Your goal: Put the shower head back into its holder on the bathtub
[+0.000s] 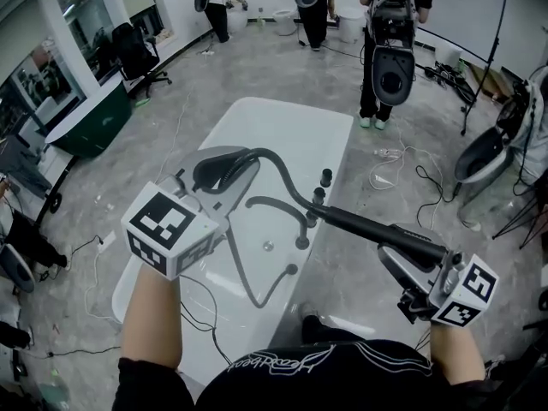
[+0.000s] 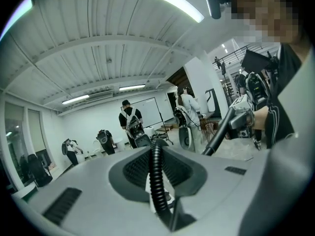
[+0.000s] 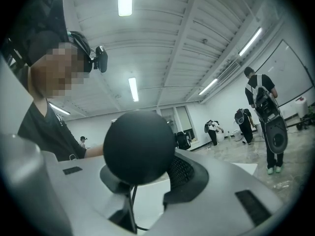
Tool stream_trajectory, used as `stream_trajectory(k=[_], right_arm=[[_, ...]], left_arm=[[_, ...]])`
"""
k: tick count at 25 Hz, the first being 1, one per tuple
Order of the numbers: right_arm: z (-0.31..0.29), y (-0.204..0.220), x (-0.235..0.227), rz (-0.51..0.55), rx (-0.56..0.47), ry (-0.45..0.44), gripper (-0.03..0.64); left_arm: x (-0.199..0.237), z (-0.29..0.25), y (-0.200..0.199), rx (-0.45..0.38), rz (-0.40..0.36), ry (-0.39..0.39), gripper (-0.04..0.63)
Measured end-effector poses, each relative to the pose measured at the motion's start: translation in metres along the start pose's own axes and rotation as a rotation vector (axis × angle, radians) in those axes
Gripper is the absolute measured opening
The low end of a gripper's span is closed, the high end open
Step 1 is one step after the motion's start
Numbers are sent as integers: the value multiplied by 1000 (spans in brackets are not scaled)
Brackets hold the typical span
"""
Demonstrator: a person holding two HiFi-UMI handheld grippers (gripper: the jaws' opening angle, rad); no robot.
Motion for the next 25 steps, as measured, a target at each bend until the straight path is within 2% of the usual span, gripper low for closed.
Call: stream_trajectory(k=[10,15,18,25], right_arm=[[2,-6,-22,-25,-59,-1,135],[-8,-17,-28,1,-80,-2,135],[-13,-24,-39,10,-81,-7,135],[-38,-15,-47,5,-57,-26,135]], left_arm=[[17,-27,-21,-45,-114,-3,63],[33,-30,-28,-63,-90,-49,63],[40,-39,-32,-66,-104,-52,63],[50,-35,-9,-46,-48,-61,63]])
Point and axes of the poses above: the fingertips, and each gripper's own axes: z backward along the fingers, x to its left, y out of its underside, the point moved 9 cm from there along z, backward along the fingers, and after that the axes turned 7 degrees about -z, right-handed, at the moved point
